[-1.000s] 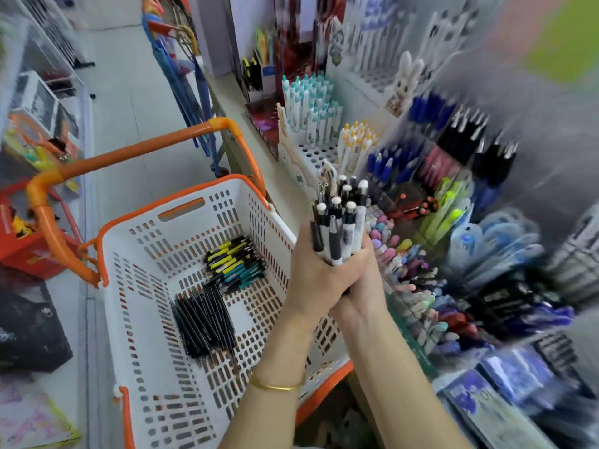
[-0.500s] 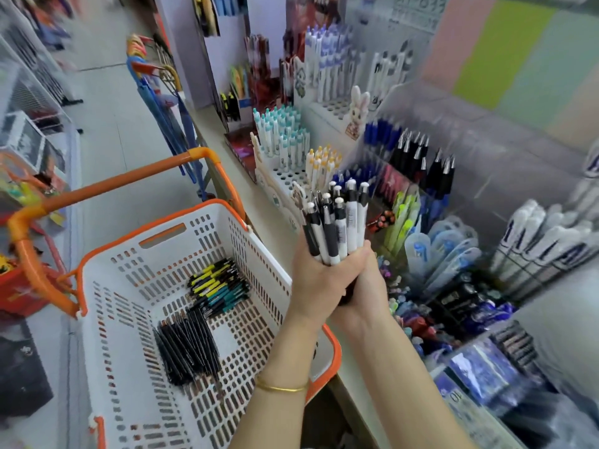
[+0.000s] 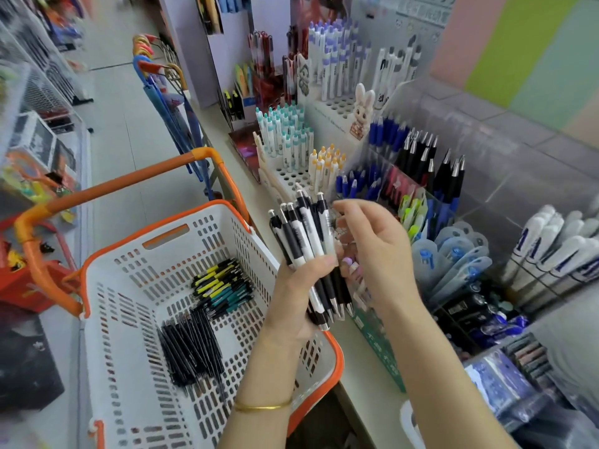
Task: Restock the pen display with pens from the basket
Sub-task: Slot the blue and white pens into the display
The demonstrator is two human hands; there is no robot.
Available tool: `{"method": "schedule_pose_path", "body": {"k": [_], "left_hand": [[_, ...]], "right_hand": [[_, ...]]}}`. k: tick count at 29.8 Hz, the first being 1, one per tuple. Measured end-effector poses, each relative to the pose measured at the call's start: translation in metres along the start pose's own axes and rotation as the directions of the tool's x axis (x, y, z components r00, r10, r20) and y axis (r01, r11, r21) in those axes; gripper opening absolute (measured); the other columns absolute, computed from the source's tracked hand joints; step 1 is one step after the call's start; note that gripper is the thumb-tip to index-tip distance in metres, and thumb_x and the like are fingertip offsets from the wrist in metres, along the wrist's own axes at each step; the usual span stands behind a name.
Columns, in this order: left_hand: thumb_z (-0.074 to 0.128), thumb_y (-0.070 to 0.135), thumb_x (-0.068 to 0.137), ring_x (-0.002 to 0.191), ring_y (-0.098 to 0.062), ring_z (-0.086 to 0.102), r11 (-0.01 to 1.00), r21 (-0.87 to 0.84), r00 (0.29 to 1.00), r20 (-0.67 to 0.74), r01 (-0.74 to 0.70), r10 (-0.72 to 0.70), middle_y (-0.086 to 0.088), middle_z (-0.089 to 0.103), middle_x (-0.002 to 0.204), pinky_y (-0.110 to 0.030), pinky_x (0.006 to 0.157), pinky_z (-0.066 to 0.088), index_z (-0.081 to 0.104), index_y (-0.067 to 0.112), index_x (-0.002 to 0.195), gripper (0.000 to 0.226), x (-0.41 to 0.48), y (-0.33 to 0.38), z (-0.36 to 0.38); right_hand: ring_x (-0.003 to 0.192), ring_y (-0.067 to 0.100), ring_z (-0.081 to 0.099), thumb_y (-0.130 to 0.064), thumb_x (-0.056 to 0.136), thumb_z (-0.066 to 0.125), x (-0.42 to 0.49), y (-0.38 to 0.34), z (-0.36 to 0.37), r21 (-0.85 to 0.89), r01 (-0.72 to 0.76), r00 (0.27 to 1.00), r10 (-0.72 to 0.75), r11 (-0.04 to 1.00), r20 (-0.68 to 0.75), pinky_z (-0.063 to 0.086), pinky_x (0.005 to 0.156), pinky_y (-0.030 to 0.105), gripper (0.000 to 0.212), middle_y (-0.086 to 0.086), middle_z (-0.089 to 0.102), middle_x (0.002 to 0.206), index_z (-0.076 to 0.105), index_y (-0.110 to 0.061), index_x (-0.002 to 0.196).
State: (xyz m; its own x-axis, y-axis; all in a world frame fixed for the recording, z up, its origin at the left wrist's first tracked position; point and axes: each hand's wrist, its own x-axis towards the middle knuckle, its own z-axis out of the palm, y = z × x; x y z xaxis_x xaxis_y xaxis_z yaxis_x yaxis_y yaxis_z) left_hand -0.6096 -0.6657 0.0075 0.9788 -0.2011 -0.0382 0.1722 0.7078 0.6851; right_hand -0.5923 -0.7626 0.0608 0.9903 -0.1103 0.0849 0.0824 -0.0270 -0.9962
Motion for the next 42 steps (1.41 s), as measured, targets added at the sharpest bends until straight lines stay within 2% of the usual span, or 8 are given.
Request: {"method": "schedule_pose_path", "body": {"k": [5, 10, 16, 23, 27, 30, 35, 42], "left_hand": [[0.063, 0.004, 0.078, 0.063, -0.016, 0.064, 0.992, 0.128, 1.0, 0.006, 0.018, -0.019, -0.004, 0.065, 0.069, -0.03, 0.06, 0.055, 0.074, 0.018, 0.078, 0.018, -0.002, 0.001, 0.0], [0.063, 0.005, 0.079, 0.068, -0.018, 0.063, 0.987, 0.145, 0.997, -0.034, 0.067, -0.063, -0.005, 0.065, 0.072, -0.032, 0.065, 0.054, 0.073, 0.018, 0.081, 0.017, 0.002, 0.0, -0.003], [0.068, 0.01, 0.075, 0.062, -0.017, 0.064, 0.984, 0.111, 0.987, -0.09, 0.142, -0.132, -0.007, 0.066, 0.07, -0.029, 0.059, 0.054, 0.069, 0.01, 0.087, 0.012, 0.002, 0.002, -0.004], [0.081, 0.022, 0.075, 0.06, -0.018, 0.066, 0.977, 0.102, 0.969, -0.179, 0.189, -0.169, -0.008, 0.068, 0.069, -0.026, 0.055, 0.054, 0.068, 0.007, 0.09, 0.025, 0.004, 0.006, -0.006], [0.074, 0.02, 0.076, 0.057, -0.017, 0.068, 0.98, 0.024, 0.955, -0.232, 0.198, -0.187, -0.007, 0.069, 0.068, -0.025, 0.051, 0.054, 0.066, 0.004, 0.097, 0.028, 0.007, 0.007, -0.006], [0.075, 0.021, 0.071, 0.055, -0.016, 0.064, 0.974, -0.054, 0.936, -0.268, 0.222, -0.228, -0.006, 0.066, 0.066, -0.024, 0.053, 0.054, 0.075, 0.01, 0.077, 0.012, 0.009, 0.008, -0.011], [0.063, 0.019, 0.071, 0.053, -0.01, 0.06, 0.98, -0.152, 0.932, -0.319, 0.126, -0.169, -0.001, 0.063, 0.068, -0.022, 0.055, 0.053, 0.075, 0.017, 0.059, 0.016, 0.009, 0.007, -0.011], [0.068, 0.019, 0.075, 0.067, -0.016, 0.058, 0.991, -0.132, 0.912, -0.408, -0.018, -0.038, -0.003, 0.059, 0.071, -0.028, 0.058, 0.054, 0.063, 0.009, 0.107, 0.034, 0.017, 0.012, -0.015]], "right_hand": [[0.093, -0.001, 0.059, -0.034, 0.092, 0.059, 0.018, -0.002, 0.002, -0.29, 0.176, 0.983, -0.156, 0.941, 0.093, 0.049, 0.082, 0.023, 0.015, -0.015, 0.066, 0.093, 0.069, -0.027, 0.1], [0.098, 0.003, 0.051, -0.042, 0.086, 0.063, 0.028, -0.001, 0.006, -0.562, 0.282, 0.957, -0.188, 0.778, 0.22, 0.042, 0.084, 0.02, 0.033, -0.006, 0.06, 0.105, 0.064, -0.022, 0.112], [0.08, 0.01, 0.054, -0.026, 0.092, 0.061, 0.034, 0.004, 0.005, -0.483, 0.296, 0.948, -0.193, 0.824, 0.253, 0.041, 0.068, 0.015, 0.017, -0.001, 0.058, 0.087, 0.06, -0.011, 0.097], [0.055, -0.004, 0.042, -0.024, 0.098, 0.049, 0.04, 0.01, -0.006, -0.503, 0.177, 0.977, -0.089, 0.846, 0.193, 0.037, 0.054, 0.009, 0.017, -0.006, 0.045, 0.07, 0.048, -0.009, 0.09], [0.057, 0.006, 0.042, -0.016, 0.097, 0.045, 0.043, 0.017, -0.01, -0.458, 0.089, 0.994, -0.053, 0.885, 0.09, 0.034, 0.051, 0.017, 0.005, -0.004, 0.047, 0.072, 0.046, -0.013, 0.093], [0.059, 0.009, 0.046, -0.014, 0.097, 0.045, 0.042, 0.022, -0.011, -0.408, 0.079, 0.994, -0.101, 0.91, -0.033, 0.036, 0.053, 0.021, 0.015, -0.005, 0.051, 0.073, 0.049, -0.024, 0.086], [0.068, 0.03, 0.059, -0.017, 0.099, 0.044, 0.033, 0.019, -0.009, -0.217, 0.164, 0.898, -0.237, 0.962, -0.371, 0.051, 0.056, 0.032, 0.02, 0.015, 0.058, 0.088, 0.044, -0.03, 0.084], [0.066, 0.022, 0.062, -0.014, 0.096, 0.051, 0.002, 0.044, -0.001, -0.338, 0.134, 0.985, -0.162, 0.932, -0.056, 0.054, 0.061, 0.041, 0.017, 0.006, 0.06, 0.076, 0.047, -0.025, 0.084]]}}
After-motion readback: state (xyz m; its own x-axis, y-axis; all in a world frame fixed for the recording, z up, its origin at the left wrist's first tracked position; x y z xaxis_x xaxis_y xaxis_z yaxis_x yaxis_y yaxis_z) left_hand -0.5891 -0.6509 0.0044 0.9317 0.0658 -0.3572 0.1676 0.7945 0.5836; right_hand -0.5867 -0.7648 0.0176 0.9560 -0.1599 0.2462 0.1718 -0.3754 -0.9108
